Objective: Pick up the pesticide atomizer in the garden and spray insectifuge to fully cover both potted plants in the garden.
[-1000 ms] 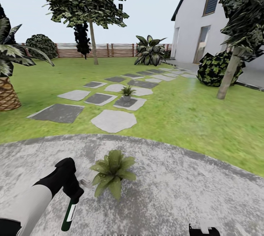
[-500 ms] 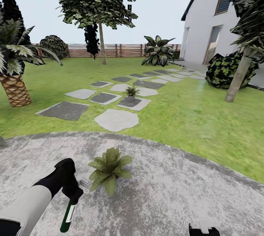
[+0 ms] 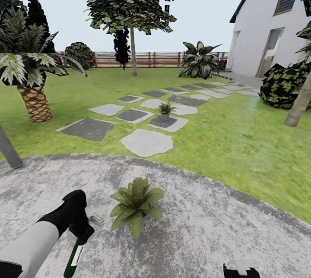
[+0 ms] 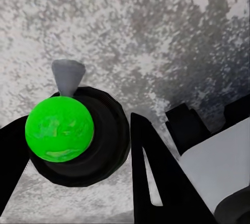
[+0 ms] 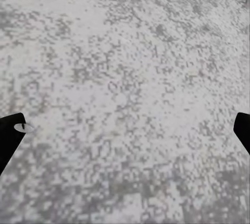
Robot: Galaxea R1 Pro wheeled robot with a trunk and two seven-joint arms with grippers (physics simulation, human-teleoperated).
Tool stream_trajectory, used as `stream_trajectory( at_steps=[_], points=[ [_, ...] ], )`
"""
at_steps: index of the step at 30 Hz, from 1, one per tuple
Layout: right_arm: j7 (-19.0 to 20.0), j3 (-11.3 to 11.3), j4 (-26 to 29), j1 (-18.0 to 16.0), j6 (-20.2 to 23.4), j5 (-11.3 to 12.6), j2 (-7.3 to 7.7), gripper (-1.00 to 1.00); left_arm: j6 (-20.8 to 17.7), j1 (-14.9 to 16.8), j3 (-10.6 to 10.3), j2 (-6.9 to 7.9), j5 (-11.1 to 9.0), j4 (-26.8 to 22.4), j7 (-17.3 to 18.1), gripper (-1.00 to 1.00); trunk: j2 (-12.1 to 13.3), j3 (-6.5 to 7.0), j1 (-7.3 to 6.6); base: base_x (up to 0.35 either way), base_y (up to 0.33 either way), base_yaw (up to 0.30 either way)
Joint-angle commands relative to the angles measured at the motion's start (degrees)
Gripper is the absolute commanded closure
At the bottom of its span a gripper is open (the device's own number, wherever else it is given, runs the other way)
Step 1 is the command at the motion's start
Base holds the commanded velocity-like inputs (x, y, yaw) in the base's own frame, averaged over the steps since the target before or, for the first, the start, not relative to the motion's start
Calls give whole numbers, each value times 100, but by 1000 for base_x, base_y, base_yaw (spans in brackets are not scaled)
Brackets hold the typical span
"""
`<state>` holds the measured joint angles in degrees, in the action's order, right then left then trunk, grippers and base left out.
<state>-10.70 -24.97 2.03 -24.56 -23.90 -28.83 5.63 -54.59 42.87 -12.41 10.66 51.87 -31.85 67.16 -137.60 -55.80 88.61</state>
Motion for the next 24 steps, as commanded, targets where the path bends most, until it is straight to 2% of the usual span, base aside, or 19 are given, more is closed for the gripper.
stream_trajectory(
  at_steps=[1, 8, 19, 24],
  points=[
    [-29, -34, -10, -5, -18, -61, 4, -100, -35, 2, -17, 5, 41, -9, 50, 100, -3, -6, -1, 1, 0, 2],
    [-29, -34, -1, -5, -11, -58, 1, -100, -34, 10, 19, 7, 42, 45, 27, 100, -3, -6, -1, 91, -77, 17],
    [-33, -34, -1, -5, -12, -55, -18, -100, -15, -1, -15, -32, 19, 52, 41, 100, -3, -6, -1, 226, -140, 235],
    [-29, -34, -3, -5, -9, -60, -18, -100, 55, -313, -32, -17, 41, 243, 43, 100, -3, -6, -1, 8, -4, 16]
  ],
)
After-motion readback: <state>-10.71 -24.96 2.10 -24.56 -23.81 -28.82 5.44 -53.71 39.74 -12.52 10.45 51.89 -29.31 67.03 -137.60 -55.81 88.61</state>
